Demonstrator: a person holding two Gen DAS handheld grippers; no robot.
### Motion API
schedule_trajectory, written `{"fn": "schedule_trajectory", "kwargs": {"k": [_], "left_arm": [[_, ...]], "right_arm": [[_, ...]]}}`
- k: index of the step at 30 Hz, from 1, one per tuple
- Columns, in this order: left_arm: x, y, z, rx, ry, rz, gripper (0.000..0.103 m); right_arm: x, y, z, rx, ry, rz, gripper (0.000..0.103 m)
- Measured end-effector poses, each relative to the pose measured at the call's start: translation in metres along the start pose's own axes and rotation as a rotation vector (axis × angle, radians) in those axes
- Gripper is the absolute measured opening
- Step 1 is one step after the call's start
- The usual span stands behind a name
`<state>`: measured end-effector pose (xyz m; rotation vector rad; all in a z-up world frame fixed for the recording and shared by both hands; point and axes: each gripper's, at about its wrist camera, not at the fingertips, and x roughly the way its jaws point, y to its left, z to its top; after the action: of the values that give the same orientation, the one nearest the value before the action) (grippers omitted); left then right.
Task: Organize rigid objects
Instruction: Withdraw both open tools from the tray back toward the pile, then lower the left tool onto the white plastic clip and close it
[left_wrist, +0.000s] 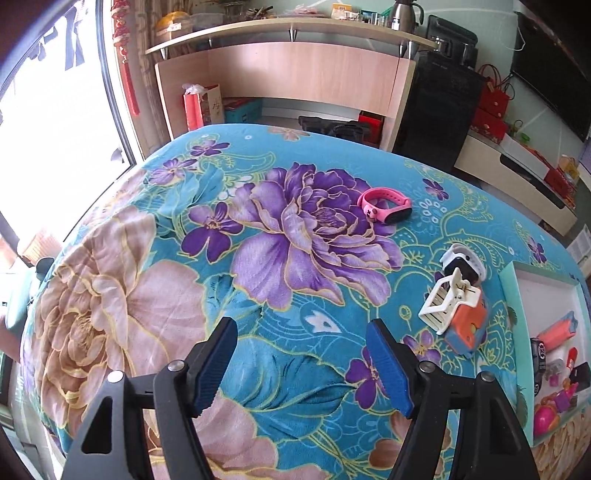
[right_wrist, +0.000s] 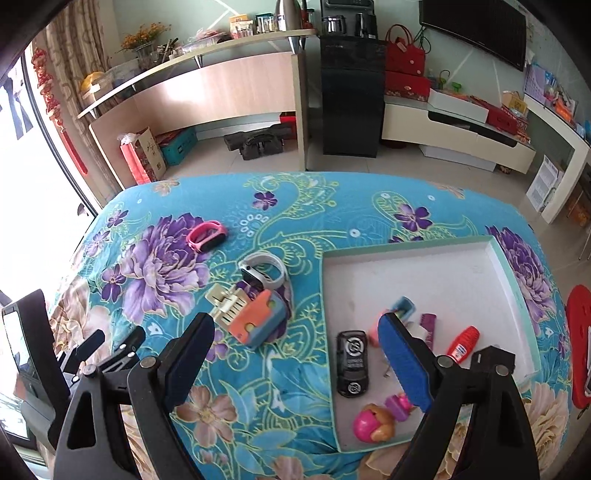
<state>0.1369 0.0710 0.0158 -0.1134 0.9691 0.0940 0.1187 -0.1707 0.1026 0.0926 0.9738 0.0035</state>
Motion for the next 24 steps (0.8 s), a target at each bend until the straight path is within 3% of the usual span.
{"fn": "schedule_trajectory", "kwargs": {"k": [3,11,24], "left_arm": [[0.005,0.001,-0.001,-0.005,0.017,0.009,0.076],[0.015,-0.018,-0.002,0.045,0.046,0.002,0.076],[0.030,-0.036,0.005,0.088,0.091,-0.061,0.099]], "right_arm": [[0.013,0.010,-0.002,-0.007,-0.003,0.007,0.090],[0.053,-0.002,-0.017,0.010,0.098,-0.004,0.090],[0.064,-0.005,-0.020,-0.028,0.107,0.060,0.091]]}}
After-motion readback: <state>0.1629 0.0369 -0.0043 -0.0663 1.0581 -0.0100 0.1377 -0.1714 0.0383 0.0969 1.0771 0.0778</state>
